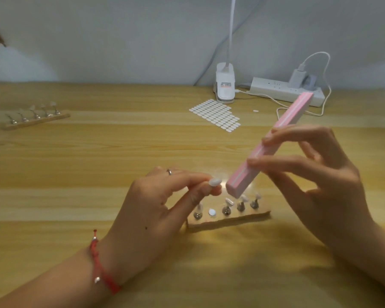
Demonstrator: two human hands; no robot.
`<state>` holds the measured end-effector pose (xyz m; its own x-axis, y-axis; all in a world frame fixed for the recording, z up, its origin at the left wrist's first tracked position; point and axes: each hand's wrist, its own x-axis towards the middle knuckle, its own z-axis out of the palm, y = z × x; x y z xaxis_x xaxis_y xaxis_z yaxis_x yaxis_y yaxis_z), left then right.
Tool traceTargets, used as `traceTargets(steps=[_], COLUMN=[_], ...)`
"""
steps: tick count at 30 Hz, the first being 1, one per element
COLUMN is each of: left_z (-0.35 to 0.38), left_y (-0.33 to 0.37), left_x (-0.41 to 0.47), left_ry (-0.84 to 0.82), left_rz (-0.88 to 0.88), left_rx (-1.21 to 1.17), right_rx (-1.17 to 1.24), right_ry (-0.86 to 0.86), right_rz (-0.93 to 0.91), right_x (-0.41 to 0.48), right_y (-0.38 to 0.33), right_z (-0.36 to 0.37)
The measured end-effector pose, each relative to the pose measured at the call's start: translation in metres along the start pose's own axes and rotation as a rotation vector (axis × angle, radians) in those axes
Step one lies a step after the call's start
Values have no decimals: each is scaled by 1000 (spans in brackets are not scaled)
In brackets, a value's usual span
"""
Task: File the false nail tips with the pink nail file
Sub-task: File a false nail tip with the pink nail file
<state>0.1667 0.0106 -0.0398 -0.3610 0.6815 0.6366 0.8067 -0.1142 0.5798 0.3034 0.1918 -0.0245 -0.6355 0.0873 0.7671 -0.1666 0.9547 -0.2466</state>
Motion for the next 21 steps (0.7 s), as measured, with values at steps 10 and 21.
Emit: traceTargets(steps=[10, 21], left_z=[0, 2], left_y=[1, 2], left_x=[0, 1], left_ry=[28, 28], left_rz=[130, 115], left_rx=[288, 375], right_rx=[82, 62], right_ry=[-67, -135], right_rz=[-72, -168], right_x=[-11, -15], right_y=[-26, -28], right_z=[15, 18])
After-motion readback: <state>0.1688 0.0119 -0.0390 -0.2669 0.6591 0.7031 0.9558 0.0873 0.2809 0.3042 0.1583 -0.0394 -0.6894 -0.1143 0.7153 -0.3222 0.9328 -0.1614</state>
